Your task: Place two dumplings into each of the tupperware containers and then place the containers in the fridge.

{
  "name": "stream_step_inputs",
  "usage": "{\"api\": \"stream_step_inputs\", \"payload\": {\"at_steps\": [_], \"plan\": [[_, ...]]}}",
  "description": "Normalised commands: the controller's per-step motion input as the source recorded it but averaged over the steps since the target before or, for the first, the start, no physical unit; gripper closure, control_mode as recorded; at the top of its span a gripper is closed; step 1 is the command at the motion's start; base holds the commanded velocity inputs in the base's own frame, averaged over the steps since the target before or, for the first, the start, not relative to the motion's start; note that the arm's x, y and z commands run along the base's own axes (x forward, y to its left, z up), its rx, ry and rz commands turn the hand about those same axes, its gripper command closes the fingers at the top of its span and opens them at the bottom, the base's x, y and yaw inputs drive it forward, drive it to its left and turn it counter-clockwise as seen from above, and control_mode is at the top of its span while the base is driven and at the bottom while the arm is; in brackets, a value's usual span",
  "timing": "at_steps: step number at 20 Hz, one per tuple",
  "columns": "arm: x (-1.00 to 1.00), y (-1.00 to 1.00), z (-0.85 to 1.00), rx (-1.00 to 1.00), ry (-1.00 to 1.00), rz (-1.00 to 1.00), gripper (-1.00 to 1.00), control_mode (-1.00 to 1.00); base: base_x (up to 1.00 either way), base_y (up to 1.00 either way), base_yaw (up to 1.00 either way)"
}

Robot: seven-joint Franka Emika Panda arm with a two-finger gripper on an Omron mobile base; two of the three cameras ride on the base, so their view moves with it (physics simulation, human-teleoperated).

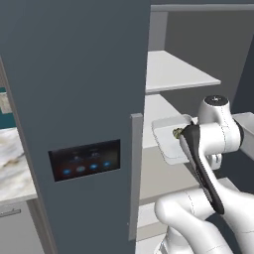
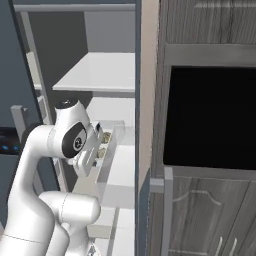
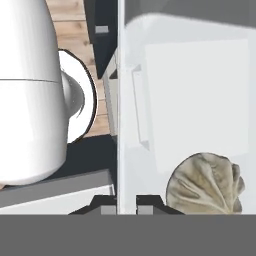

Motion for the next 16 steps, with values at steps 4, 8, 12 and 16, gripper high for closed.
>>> {"api": "stream_step_inputs", "payload": {"at_steps": [4,8,12,16], "plan": [[0.12,0.0,0.0,0.0,0.0,0.01,1.0,-1.0,0.27,0.0,0.03],[0.64,0.0,-0.18,0.03,-0.11,0.09,1.0,-1.0,0.0,0.0,0.0],[0.83,0.0,-0.26,0.1,-0.17,0.14,1.0,-1.0,0.0,0.0,0.0],[0.77,0.0,-0.18,0.13,-0.15,0.11,1.0,-1.0,0.0,0.0,0.0]]}}
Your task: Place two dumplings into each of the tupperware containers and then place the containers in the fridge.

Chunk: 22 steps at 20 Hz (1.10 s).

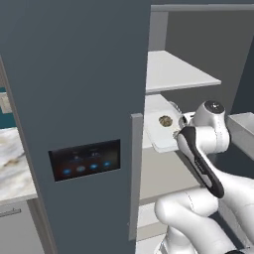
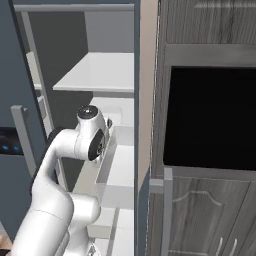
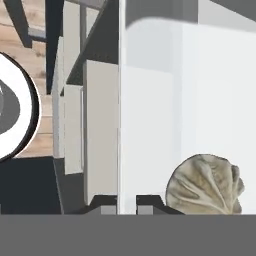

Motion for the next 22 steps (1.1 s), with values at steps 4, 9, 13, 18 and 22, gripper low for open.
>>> {"api": "stream_step_inputs", "payload": {"at_steps": [4,9,13,18,22], "plan": [[0.74,0.06,-0.03,0.09,-0.07,0.07,1.0,-1.0,0.0,0.0,0.0],[0.48,0.08,0.0,0.03,0.0,0.05,1.0,-1.0,0.0,0.0,0.0],[0.54,0.15,-0.06,0.0,0.0,0.02,1.0,-1.0,0.0,0.0,0.0],[0.48,0.16,-0.19,0.0,0.0,0.02,1.0,-1.0,0.0,0.0,0.0],[0.25,0.12,-0.23,0.0,0.0,0.01,1.0,-1.0,0.0,0.0,0.0]]}}
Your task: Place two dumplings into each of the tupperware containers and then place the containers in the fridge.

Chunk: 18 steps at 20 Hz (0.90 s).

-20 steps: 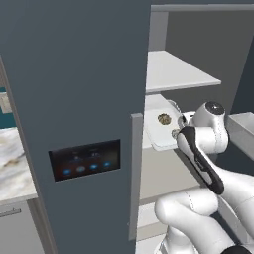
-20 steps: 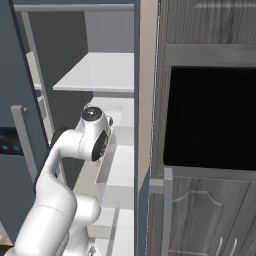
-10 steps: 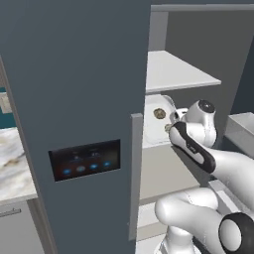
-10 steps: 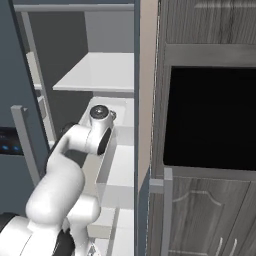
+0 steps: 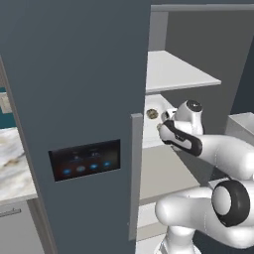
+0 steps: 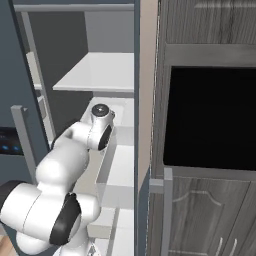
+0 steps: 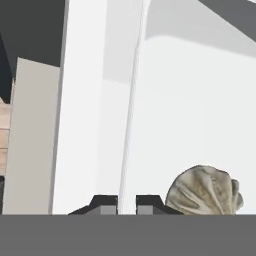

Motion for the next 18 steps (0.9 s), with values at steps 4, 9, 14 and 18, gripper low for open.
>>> {"api": "stream_step_inputs", "payload": {"at_steps": [4,9,14,18], "plan": [[0.22,0.13,-0.28,0.0,-0.01,0.0,1.0,-1.0,0.0,0.0,0.0],[0.32,0.05,-0.21,0.0,-0.02,0.0,1.0,-1.0,0.0,0.0,0.0],[0.08,0.0,-0.02,0.0,-0.03,0.0,1.0,-1.0,0.0,0.0,0.0],[0.09,0.0,0.0,0.0,-0.05,0.0,-1.0,-1.0,0.0,0.0,0.0]]}}
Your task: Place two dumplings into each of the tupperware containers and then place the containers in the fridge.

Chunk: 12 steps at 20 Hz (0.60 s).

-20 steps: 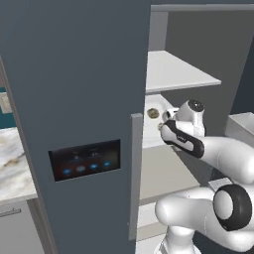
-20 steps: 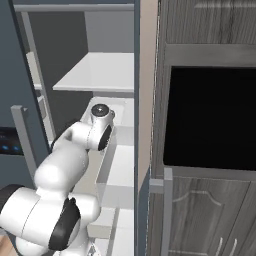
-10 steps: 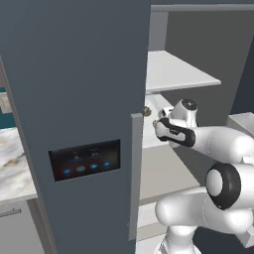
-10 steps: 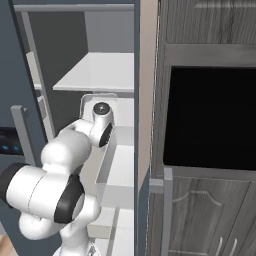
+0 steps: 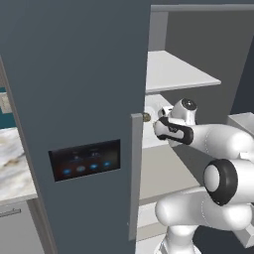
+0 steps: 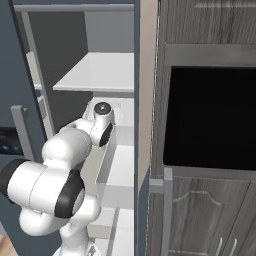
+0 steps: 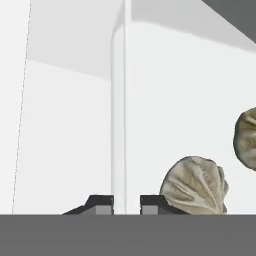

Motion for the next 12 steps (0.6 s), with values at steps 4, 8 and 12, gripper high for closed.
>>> {"api": "stream_step_inputs", "payload": {"at_steps": [4,8,12], "plan": [[0.15,0.0,0.1,0.0,0.0,0.0,-1.0,-1.0,0.0,0.0,0.0],[0.01,-0.02,0.4,0.02,0.0,0.0,-1.0,-1.0,0.0,0.0,0.0],[-0.41,-0.08,0.39,0.0,0.01,-0.01,-1.0,-1.0,0.0,0.0,0.0]]}}
